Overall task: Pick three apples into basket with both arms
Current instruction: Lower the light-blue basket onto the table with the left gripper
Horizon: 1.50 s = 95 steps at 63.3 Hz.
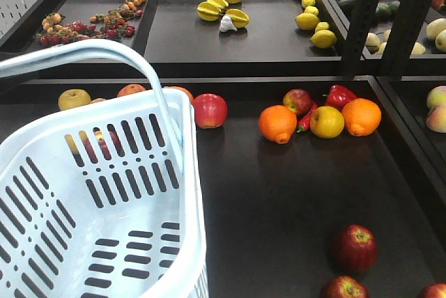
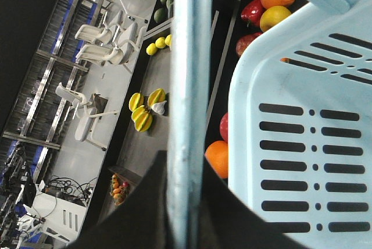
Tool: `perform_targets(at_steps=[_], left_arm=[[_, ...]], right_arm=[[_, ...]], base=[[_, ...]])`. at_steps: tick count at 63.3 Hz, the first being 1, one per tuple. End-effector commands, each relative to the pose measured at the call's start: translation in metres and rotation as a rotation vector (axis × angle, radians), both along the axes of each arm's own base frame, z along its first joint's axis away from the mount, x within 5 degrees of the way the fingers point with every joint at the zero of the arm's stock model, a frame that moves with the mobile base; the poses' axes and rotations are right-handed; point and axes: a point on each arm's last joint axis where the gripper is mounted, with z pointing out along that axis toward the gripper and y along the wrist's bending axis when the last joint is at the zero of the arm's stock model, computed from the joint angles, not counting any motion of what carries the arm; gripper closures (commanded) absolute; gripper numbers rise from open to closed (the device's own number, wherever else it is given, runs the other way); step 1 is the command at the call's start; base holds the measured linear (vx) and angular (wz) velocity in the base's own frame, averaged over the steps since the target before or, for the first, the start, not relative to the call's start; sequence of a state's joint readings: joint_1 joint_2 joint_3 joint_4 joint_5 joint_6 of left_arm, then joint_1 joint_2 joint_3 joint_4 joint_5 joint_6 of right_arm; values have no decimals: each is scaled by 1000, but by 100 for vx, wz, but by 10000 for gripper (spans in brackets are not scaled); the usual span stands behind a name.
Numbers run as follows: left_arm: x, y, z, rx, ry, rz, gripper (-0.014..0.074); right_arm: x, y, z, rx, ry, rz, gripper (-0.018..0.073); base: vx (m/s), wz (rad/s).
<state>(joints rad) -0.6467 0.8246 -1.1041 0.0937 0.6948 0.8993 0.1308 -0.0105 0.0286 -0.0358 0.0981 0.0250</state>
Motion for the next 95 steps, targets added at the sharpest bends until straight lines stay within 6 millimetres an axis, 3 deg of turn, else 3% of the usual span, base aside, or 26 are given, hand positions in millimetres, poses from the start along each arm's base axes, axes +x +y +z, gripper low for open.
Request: perform_targets(at_steps=[1, 9, 23, 47, 70, 82, 95], left_arm=[[1, -3, 19, -101, -93, -8, 604], [14, -13, 12, -78, -64, -9, 603], [53, -43, -6, -44, -53, -24, 603], [117, -93, -73, 44, 23, -48, 603], [138, -108, -136, 49, -76, -97, 603], [154, -107, -157, 10, -117, -84, 596], [162, -109, -178, 115, -141, -113, 589]], right_arm=[[0, 0, 3, -4, -76, 1, 568], [0, 0, 3, -4, -76, 1, 568], [0, 0, 3, -5, -76, 1, 568], [0, 0, 3, -5, -76, 1, 568], [0, 0, 3, -5, -76, 1, 568], [0, 0, 3, -5, -76, 1, 568], [0, 0, 3, -5, -76, 1, 568]], base=[[0, 0], [0, 0], [0, 0], [0, 0], [0, 0], [0, 0], [0, 0]])
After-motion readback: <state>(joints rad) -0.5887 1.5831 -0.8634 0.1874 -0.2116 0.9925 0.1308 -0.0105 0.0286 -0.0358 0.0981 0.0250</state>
